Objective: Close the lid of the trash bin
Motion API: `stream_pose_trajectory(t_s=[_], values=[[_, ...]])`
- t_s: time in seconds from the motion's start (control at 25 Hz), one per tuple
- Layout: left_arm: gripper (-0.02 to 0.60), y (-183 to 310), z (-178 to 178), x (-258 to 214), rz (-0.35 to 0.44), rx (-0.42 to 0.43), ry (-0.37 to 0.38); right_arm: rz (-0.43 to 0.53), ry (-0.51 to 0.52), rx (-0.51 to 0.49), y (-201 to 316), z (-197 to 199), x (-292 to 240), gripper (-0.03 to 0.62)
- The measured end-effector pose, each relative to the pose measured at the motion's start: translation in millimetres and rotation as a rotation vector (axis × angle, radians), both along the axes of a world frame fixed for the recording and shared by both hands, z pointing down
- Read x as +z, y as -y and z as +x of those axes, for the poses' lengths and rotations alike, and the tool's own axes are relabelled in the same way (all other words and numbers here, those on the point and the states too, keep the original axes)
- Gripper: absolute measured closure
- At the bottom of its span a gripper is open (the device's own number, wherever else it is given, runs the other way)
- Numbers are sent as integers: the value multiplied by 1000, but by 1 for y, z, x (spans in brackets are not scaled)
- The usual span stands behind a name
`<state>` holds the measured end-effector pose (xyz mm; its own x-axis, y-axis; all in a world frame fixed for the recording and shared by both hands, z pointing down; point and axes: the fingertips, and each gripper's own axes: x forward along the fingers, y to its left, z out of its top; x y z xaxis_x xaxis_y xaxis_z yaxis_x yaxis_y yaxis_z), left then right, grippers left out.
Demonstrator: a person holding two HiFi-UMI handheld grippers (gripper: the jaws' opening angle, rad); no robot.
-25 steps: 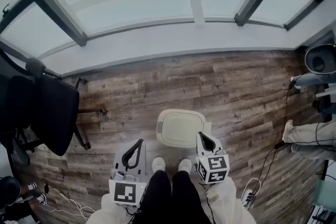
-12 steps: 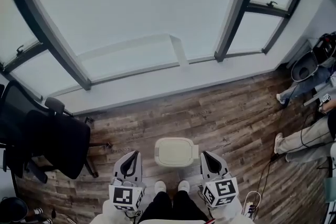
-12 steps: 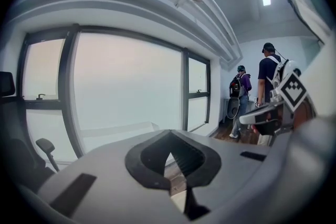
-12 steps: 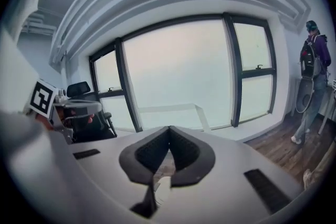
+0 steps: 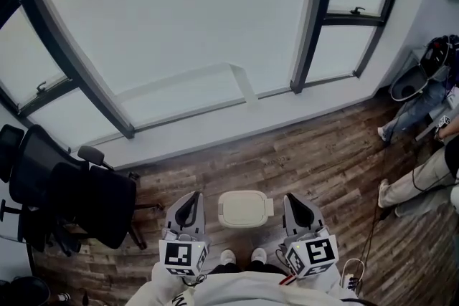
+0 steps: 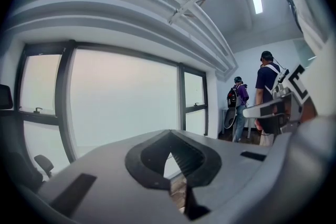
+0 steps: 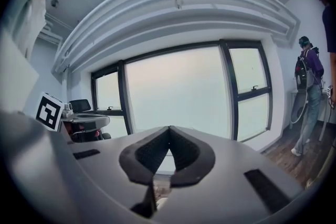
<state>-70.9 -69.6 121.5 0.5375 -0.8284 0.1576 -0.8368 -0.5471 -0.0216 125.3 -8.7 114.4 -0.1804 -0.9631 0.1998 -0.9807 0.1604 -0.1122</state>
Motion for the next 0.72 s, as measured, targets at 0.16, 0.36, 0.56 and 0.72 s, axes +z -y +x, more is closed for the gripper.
stream_pose_trajectory(t_s=[0.16,0.36,0.56,0.72], values=[[574,-3,5,-9,15,13,-5,24,-21,6,-1,0,-11,571],[572,-3,12,-10,11,21,-5,20,-18,15,2,6,-7,571],[574,-3,15,-5,3,25,4,17,-18,14,6,8,-4,571],[574,-1,19,-6,9,35,11,17,-25,12,7,10,-3,571]])
